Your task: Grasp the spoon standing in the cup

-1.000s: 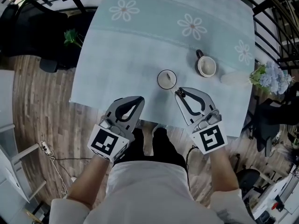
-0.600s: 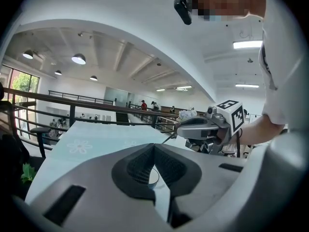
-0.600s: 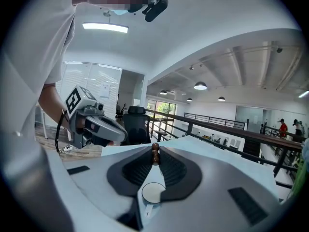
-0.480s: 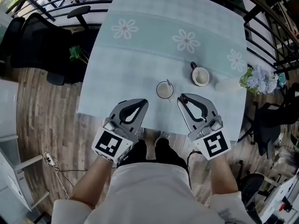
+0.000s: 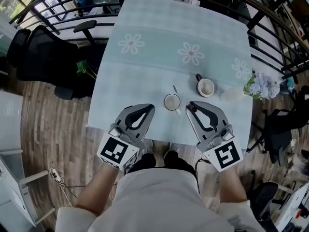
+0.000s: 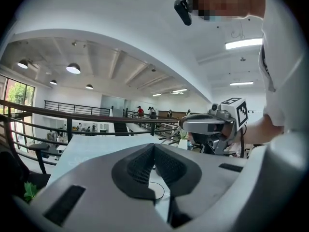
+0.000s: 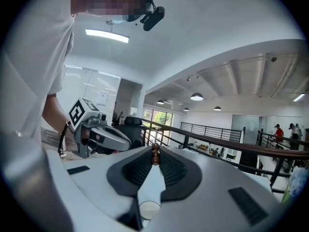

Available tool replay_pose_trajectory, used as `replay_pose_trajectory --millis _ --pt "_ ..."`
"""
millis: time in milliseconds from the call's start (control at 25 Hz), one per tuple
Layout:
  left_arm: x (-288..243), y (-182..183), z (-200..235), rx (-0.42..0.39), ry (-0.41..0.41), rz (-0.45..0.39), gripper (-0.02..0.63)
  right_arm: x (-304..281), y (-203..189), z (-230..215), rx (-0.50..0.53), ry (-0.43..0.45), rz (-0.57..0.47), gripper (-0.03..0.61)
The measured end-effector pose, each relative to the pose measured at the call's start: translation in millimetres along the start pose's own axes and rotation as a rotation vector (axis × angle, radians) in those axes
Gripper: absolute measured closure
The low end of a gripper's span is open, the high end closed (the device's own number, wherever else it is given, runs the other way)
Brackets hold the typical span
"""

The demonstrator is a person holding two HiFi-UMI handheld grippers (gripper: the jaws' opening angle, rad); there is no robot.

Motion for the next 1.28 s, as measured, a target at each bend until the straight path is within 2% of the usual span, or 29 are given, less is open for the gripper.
replay_pose_trajectory --millis 600,800,1280 --pt "1 39 15 -0.055 -0.009 -0.065 0.595 8 31 -4 -0.031 -0.035 -0.058 0.522" --pt "-3 41 14 -0.050 -0.016 -0.075 0.595 12 25 -4 -0.036 -0.033 -0.017 0.522" --pt "-10 41 10 -0.042 -0.018 -0.082 0.595 16 19 -10 -0.053 -0.036 -0.007 0.522"
Point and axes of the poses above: the fingertips, and each gripper's own axes: x backward along the fingers, z to its left, y out of its top, the point moved 6 cm from there along x, backward along the fingers, and after that the axes turned 3 degrees about z, right-handed, at the moved point
